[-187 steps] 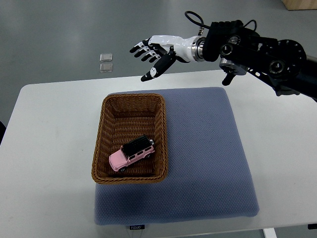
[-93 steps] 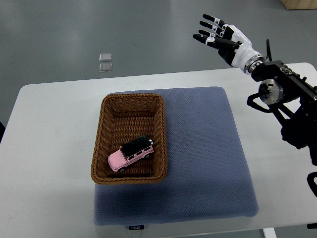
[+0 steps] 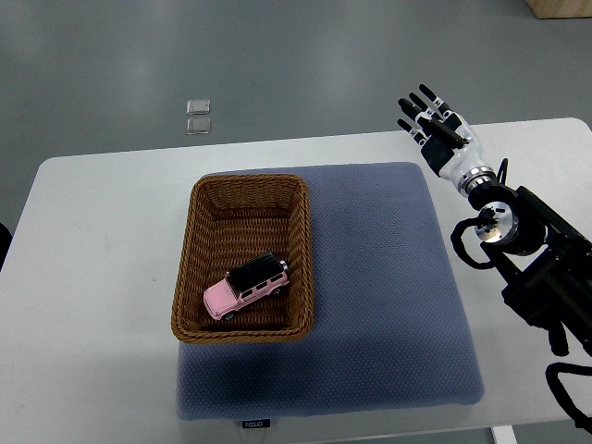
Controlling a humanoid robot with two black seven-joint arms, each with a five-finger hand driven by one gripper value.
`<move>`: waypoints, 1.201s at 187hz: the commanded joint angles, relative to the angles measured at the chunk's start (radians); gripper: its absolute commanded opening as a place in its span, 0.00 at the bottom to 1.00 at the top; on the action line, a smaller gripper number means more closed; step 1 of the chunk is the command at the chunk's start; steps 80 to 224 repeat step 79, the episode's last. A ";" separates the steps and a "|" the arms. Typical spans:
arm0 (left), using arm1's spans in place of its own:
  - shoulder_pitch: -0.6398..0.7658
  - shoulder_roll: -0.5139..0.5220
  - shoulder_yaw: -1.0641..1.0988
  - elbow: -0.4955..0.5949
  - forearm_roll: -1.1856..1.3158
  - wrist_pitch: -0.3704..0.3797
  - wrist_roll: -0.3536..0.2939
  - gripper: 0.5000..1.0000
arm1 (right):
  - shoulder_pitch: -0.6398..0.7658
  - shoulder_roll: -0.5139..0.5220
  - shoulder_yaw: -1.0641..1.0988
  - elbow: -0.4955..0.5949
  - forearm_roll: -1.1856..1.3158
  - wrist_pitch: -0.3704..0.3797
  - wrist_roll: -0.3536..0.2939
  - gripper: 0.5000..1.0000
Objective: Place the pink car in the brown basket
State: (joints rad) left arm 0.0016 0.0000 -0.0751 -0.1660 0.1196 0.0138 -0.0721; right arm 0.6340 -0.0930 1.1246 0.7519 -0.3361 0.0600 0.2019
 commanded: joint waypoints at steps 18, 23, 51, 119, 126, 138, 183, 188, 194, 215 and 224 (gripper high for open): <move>0.000 0.000 0.000 0.000 0.000 0.000 0.000 1.00 | 0.013 -0.001 0.001 -0.080 0.005 -0.026 0.056 0.79; 0.000 0.000 0.000 0.000 0.000 0.000 0.000 1.00 | 0.012 -0.001 0.000 -0.080 0.005 -0.031 0.056 0.79; 0.000 0.000 0.000 0.000 0.000 0.000 0.000 1.00 | 0.012 0.001 0.000 -0.082 0.005 -0.042 0.057 0.79; 0.000 0.000 0.000 0.000 0.000 0.000 0.000 1.00 | 0.012 0.001 -0.005 -0.080 0.005 -0.045 0.059 0.79; 0.000 0.000 0.000 0.000 0.000 0.000 0.000 1.00 | 0.012 0.001 -0.005 -0.080 0.005 -0.045 0.059 0.79; 0.000 0.000 0.000 0.000 0.000 0.000 0.000 1.00 | 0.012 0.001 -0.005 -0.080 0.005 -0.045 0.059 0.79; 0.000 0.000 0.000 0.000 0.000 0.000 0.000 1.00 | 0.012 0.001 -0.005 -0.080 0.005 -0.045 0.059 0.79; 0.000 0.000 0.000 0.000 0.000 0.000 0.000 1.00 | 0.012 0.001 -0.005 -0.080 0.005 -0.045 0.059 0.79; 0.000 0.000 0.000 0.000 0.000 0.000 0.000 1.00 | 0.012 0.001 -0.005 -0.080 0.005 -0.045 0.059 0.79; 0.000 0.000 0.000 0.000 0.000 0.000 0.000 1.00 | 0.012 0.001 -0.005 -0.080 0.005 -0.045 0.059 0.79; 0.000 0.000 0.000 0.000 0.000 0.000 0.000 1.00 | 0.012 0.001 -0.005 -0.080 0.005 -0.045 0.059 0.79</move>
